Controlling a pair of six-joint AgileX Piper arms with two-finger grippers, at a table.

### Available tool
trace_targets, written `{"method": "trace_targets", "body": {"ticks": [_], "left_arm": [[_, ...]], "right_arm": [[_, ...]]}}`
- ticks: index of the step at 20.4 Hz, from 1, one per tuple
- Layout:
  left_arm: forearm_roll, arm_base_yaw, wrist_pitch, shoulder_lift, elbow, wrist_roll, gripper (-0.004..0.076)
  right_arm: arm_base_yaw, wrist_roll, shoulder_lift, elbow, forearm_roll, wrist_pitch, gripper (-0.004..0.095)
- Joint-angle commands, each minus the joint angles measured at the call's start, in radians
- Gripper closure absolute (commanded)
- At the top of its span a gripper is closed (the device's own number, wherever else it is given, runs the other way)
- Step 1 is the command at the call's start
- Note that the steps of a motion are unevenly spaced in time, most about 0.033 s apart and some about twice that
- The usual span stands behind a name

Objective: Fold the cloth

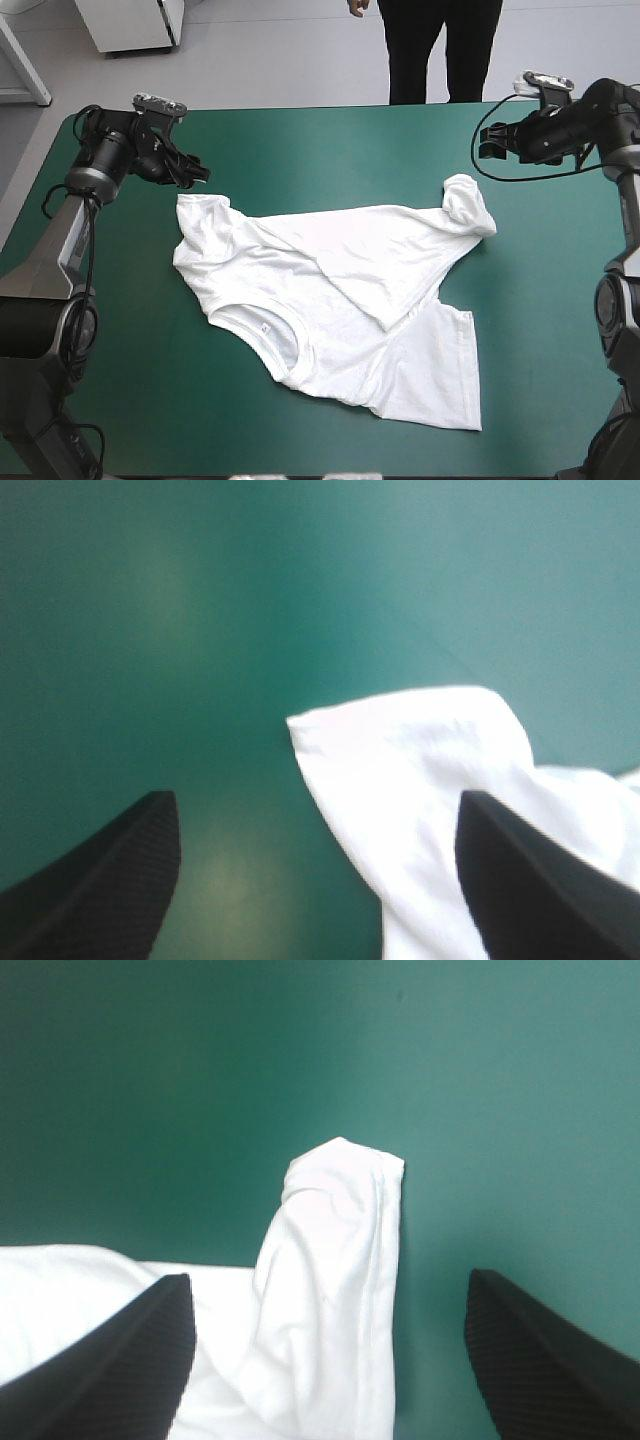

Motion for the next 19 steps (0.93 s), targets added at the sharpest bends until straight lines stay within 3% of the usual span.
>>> {"method": "trace_targets", "body": {"ticks": [1,5,7,9,13,16,19], "left_arm": [[-0.079,-0.001,0.076,-0.107,-0.038,0.05,0.0159],[-0.069,-0.003,0.125,-0.287,0.047,0.055,0.0159],[-0.06,-0.003,0.121,-0.395,0.15,0.055,0.0159],[-0.041,-0.003,0.077,-0.487,0.297,0.055,0.0159],[-0.062,0.034,-0.02,-0.426,0.395,0.034,0.0159],[-0.074,0.047,-0.071,-0.307,0.395,0.034,0.0159],[-0.111,0.049,-0.049,-0.194,0.391,0.034,0.0159]], "right_arm": [[-0.024,-0.021,-0.134,-0.002,0.067,0.031,0.0208],[-0.006,-0.021,-0.346,0.196,0.023,0.046,0.021],[0.046,-0.001,-0.472,0.334,-0.06,0.038,0.021],[0.173,0.067,-0.644,0.501,-0.198,0.044,0.021],[0.365,0.203,-0.828,0.681,-0.316,0.154,0.021],[0.4,0.222,-0.902,0.75,-0.323,0.154,0.022],[0.4,0.213,-0.934,0.798,-0.317,0.154,0.0224]]}}
